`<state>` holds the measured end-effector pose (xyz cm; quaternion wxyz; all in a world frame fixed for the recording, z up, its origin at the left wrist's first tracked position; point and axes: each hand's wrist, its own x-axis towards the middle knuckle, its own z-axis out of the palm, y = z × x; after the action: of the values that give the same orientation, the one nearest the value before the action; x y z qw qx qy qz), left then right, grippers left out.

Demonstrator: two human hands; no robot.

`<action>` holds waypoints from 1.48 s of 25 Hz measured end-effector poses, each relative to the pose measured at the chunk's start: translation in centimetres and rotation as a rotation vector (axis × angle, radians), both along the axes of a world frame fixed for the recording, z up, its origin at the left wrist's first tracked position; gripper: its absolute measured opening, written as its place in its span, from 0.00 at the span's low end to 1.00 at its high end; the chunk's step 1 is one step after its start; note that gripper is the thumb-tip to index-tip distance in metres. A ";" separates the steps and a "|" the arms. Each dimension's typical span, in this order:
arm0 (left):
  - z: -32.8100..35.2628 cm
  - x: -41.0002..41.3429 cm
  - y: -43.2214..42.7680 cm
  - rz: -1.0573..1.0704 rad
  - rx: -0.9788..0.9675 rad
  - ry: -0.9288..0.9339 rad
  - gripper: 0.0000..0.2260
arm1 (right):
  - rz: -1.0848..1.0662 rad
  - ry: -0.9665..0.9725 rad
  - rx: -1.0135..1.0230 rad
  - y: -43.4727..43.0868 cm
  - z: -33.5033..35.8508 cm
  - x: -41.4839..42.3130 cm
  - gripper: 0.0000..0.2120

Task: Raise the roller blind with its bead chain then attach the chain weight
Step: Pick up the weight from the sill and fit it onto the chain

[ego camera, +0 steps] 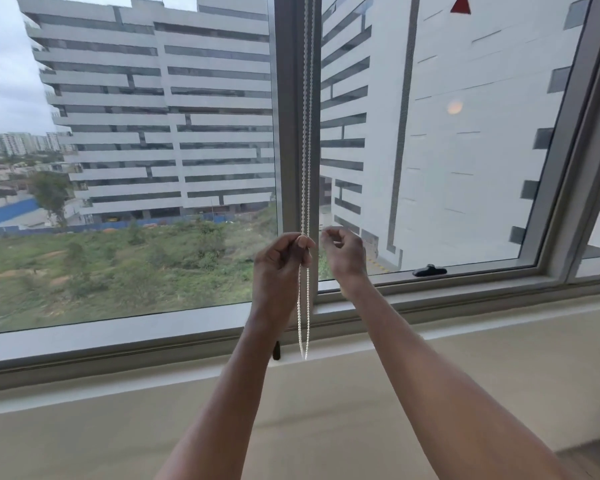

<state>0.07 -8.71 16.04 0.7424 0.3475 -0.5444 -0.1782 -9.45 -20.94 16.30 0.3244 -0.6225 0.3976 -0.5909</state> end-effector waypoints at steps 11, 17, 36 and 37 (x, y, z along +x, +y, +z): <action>-3.7 2.8 -3.2 0.135 0.045 0.052 0.10 | 0.146 0.119 -0.103 -4.3 -1.4 4.6 0.08; -8.1 2.3 -7.1 0.156 0.084 0.153 0.06 | 0.300 -0.051 -0.128 -4.8 -6.2 3.2 0.07; -26.0 1.2 -10.5 0.319 0.490 0.336 0.07 | 0.495 -0.111 0.316 -6.6 -24.8 -1.2 0.09; -26.6 1.0 -10.5 0.319 0.509 0.355 0.08 | 0.504 -0.120 0.348 -6.4 -25.5 -1.2 0.09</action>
<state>1.11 -19.19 -10.55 0.7334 0.5659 -0.2838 -0.2477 -10.64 -27.32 -9.15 0.5854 -0.6004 0.3063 -0.4506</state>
